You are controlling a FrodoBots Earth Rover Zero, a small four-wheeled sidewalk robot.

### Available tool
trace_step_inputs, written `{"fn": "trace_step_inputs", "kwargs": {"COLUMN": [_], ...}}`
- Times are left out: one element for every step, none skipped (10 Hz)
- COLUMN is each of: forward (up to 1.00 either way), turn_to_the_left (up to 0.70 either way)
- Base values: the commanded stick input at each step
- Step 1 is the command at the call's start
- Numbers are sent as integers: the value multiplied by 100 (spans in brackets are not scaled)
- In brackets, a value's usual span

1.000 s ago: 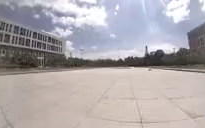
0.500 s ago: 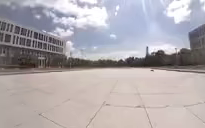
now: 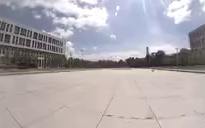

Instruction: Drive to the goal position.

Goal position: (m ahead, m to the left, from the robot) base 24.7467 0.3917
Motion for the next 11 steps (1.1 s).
{"fn": "trace_step_inputs", "kwargs": {"forward": [70,70,70,70,70,70,70,70,70,70,70], "turn_to_the_left": [-4,0,0,0,0,0,0,0,0,0,0]}}
